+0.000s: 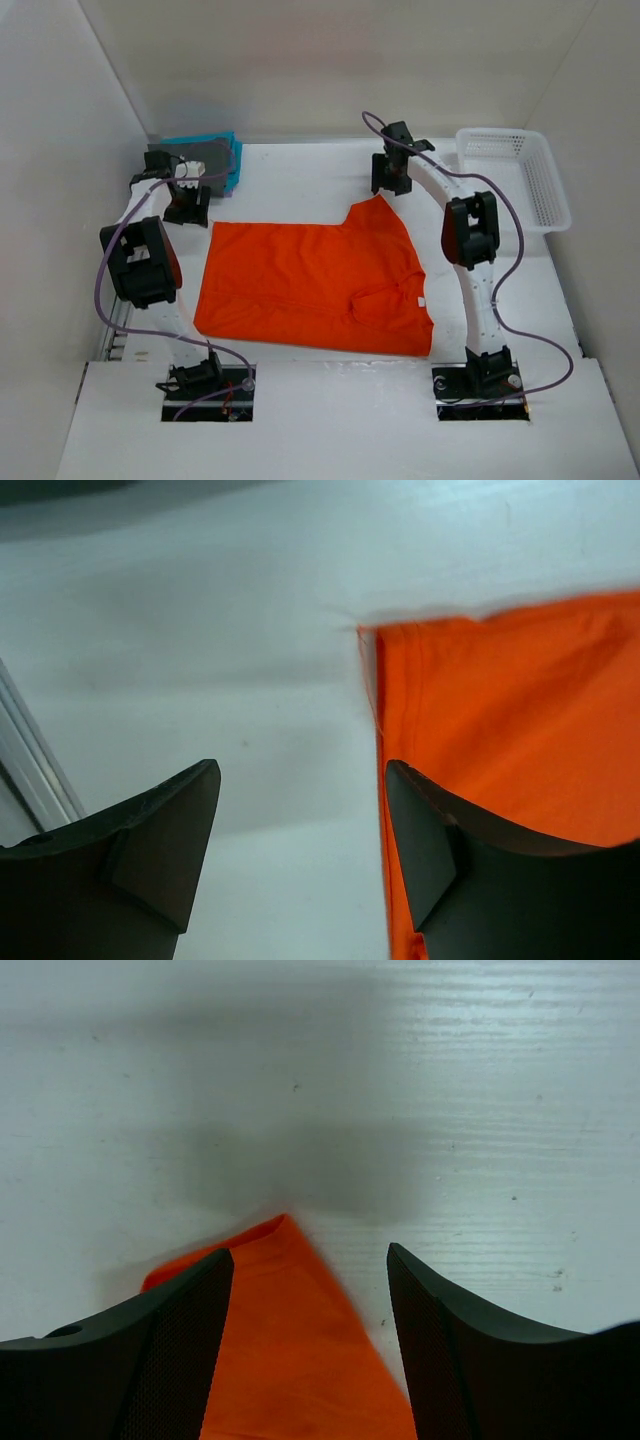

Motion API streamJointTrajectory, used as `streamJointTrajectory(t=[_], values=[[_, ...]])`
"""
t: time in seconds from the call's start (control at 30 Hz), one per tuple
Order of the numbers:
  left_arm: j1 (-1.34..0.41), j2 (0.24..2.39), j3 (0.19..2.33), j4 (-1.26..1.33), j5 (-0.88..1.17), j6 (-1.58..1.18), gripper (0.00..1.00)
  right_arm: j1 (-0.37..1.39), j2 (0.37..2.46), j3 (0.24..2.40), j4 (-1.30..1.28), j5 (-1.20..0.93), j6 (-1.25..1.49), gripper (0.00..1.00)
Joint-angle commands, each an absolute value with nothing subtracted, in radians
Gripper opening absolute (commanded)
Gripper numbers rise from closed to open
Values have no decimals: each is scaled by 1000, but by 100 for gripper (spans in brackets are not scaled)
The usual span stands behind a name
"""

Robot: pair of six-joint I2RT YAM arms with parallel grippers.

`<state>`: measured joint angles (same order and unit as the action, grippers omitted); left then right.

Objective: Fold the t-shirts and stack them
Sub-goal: Grap the side of the flattened tshirt furthest away from the robot with both arms

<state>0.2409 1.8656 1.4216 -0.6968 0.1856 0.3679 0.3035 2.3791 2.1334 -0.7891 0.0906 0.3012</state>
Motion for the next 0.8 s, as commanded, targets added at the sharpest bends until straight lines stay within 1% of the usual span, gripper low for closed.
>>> streamJointTrajectory(t=[0.0,0.23,0.3,0.33,0.43,0.47,0.5,0.57,0.77], values=[[257,1904,1503,-649,236,244,65,308,2404,2198,-828,72,290,68],[220,1979,1539,-626,200,207,65,337,2448,2221,-897,20,318,64],[217,1983,1526,-611,193,198,65,338,2462,2227,-902,21,311,57],[217,1983,1517,-600,192,196,65,338,2473,2236,-903,17,319,48],[217,1985,1502,-577,187,195,65,337,2485,2252,-910,3,331,15],[217,1986,1502,-577,187,195,65,337,2482,2249,-910,2,333,9],[217,1988,1505,-575,187,195,65,337,2477,2244,-910,2,333,5],[216,1987,1516,-574,193,195,65,337,2465,2237,-910,-2,330,0],[170,1986,1528,-569,215,192,66,338,2382,2177,-855,-6,328,0]])
